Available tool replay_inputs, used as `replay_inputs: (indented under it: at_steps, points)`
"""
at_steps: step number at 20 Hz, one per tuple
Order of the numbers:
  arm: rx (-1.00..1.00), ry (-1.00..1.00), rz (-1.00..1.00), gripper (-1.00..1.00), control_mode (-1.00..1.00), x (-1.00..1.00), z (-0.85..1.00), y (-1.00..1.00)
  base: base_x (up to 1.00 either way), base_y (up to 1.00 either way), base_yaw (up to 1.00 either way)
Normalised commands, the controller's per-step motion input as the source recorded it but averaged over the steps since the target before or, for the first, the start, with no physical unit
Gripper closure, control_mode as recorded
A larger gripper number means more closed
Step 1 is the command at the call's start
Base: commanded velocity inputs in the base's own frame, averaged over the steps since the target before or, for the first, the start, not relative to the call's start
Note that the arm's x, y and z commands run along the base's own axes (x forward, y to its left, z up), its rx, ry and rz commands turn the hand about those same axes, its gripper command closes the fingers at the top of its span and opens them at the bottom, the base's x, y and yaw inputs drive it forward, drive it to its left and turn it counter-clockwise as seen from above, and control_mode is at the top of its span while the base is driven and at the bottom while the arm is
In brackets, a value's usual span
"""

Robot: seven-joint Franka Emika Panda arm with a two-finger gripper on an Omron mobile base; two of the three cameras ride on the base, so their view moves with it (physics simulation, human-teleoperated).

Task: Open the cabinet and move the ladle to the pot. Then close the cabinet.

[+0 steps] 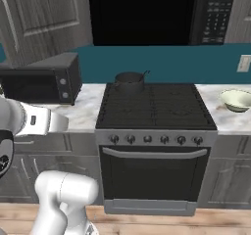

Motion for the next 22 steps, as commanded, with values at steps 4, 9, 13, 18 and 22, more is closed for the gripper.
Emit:
replay_inputs:
  at_steps: [4,9,13,18,22]
  points:
    - [0.0,0.0,0.0,-1.0,1.0,0.0,0.0,0.0,-0.32,0.69,0.0]
    - [0.0,0.0,0.0,-1.0,1.0,0.0,0.0,0.0,-0.26,0.68,0.0]
    - [0.0,0.0,0.0,-1.0,1.0,0.0,0.0,0.0,-0.28,0.64,0.0]
    - [0.0,0.0,0.0,-1.0,1.0,0.0,0.0,0.0,-0.25,0.55,0.0]
    - [0.0,0.0,0.0,-1.0,1.0,0.0,0.0,0.0,-0.1,0.53,0.0]
